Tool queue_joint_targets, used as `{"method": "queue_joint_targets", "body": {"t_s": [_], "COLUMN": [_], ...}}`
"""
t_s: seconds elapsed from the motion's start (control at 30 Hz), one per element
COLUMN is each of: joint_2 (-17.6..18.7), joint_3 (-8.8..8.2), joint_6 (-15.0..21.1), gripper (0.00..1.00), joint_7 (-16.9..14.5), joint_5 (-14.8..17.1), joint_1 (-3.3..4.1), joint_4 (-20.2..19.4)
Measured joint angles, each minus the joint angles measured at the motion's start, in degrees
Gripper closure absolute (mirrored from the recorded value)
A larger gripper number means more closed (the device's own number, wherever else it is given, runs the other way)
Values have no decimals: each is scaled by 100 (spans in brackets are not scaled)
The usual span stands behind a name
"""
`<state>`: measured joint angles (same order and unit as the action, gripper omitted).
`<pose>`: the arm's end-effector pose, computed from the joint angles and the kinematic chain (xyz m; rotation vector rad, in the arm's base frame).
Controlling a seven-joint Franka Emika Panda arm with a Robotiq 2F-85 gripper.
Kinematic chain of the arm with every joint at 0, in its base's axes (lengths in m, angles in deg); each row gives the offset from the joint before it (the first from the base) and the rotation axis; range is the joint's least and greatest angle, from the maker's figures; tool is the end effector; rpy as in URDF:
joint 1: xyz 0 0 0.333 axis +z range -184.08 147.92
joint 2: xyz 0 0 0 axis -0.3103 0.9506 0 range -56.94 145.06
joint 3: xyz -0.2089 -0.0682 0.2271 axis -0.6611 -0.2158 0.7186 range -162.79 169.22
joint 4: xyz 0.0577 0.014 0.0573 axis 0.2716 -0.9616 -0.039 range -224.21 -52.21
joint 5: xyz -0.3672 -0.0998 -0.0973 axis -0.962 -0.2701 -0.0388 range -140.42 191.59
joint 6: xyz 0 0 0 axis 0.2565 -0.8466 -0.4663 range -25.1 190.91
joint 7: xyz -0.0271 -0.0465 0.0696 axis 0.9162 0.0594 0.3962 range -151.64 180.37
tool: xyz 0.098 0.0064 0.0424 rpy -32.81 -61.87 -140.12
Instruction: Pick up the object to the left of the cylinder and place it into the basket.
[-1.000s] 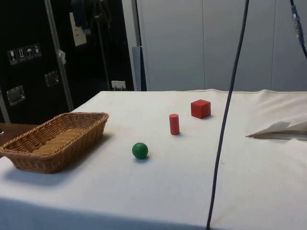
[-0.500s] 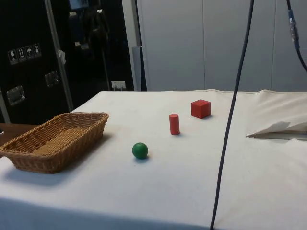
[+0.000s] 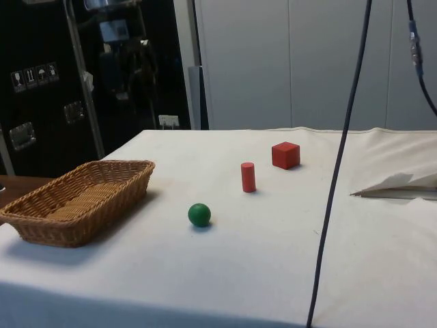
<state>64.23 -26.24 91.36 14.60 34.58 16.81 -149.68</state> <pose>0.6247 0.0938 0.3794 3.1056 0.0622 -0.0884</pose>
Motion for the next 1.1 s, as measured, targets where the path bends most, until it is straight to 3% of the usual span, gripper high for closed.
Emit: {"method": "queue_joint_targets", "body": {"t_s": [0.53, 1.1], "joint_2": [-11, -80], "joint_3": [418, 619], "joint_6": [985, 1770], "gripper": [0, 0], "joint_7": [286, 453], "joint_5": [-34, -178], "joint_1": [11, 17], "joint_4": [-837, -1656]}}
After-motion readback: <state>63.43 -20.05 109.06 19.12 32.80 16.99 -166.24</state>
